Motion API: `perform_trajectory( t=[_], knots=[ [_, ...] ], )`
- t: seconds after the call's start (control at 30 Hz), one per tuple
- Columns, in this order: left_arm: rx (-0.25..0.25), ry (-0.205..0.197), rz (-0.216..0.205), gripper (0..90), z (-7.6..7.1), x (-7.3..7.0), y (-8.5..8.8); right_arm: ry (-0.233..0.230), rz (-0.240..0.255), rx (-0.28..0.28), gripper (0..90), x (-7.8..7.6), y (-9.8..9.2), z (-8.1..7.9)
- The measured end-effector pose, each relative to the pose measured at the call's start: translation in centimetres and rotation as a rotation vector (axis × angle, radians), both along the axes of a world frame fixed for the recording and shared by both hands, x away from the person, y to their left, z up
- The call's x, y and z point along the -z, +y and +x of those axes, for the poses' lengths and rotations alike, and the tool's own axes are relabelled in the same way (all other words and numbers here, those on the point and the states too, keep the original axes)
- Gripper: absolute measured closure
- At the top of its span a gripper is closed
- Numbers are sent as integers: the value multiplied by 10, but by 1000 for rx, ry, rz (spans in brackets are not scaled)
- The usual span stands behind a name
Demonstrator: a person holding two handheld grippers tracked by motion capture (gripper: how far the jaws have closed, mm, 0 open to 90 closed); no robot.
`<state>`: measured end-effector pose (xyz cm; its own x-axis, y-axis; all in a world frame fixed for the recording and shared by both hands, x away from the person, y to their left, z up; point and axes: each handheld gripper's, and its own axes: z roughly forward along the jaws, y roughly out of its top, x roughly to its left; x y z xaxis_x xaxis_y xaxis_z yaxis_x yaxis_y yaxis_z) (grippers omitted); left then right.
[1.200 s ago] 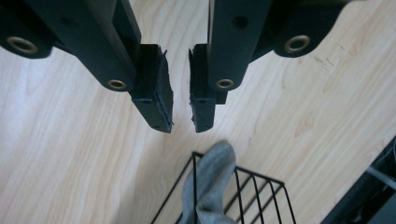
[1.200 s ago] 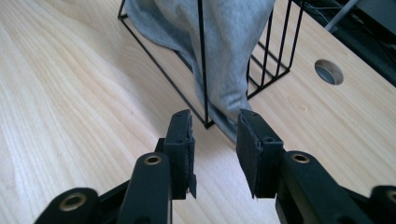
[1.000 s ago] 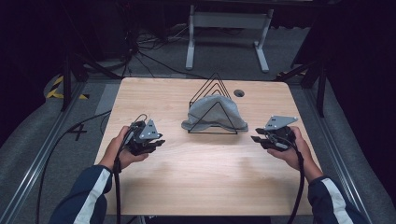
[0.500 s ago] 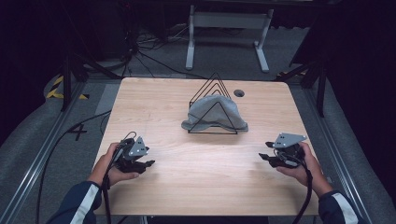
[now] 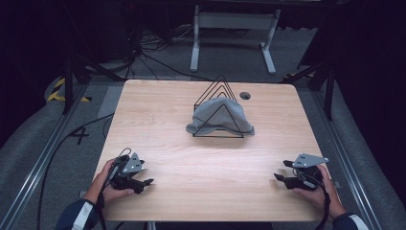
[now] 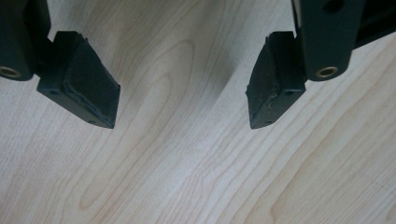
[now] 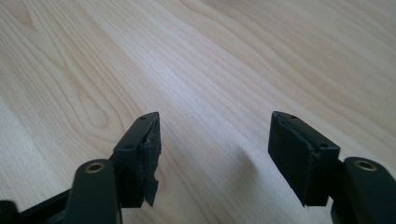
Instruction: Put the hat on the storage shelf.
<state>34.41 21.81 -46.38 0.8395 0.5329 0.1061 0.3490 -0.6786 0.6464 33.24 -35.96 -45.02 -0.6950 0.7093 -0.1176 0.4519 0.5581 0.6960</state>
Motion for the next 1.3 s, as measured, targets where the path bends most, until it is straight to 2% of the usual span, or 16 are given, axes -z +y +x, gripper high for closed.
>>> perform_trajectory(
  t=[0.1, 0.13, 0.2, 0.23, 0.27, 0.3, 0.5, 0.67, 1.3],
  knots=[
    [-13, 16, -22, 240, -3, 7, 4, 23, 29, 26, 319, 9, -8, -4],
    [-28, 31, -62, 228, -5, 10, 9, 31, 82, 53, 304, 14, -14, -6],
    [-31, 38, -76, 227, -5, 11, 11, 26, 98, 64, 302, 15, -16, -7],
    [-40, 39, -96, 224, -6, 13, 12, 19, 103, 71, 299, 15, -17, -8],
    [-54, 47, -134, 216, -7, 17, 16, 7, 114, 91, 288, 17, -19, -10],
    [-66, 40, -145, 205, -9, 18, 17, 7, 116, 95, 284, 17, -19, -10],
    [-87, 40, -151, 190, -11, 19, 17, 5, 112, 130, 264, 17, -20, -9],
    [-101, 46, -143, 159, -10, 19, 17, 5, 109, 139, 247, 17, -19, -9],
    [-102, 43, -135, 141, -9, 18, 17, 5, 108, 154, 239, 18, -20, -8]
  ],
)
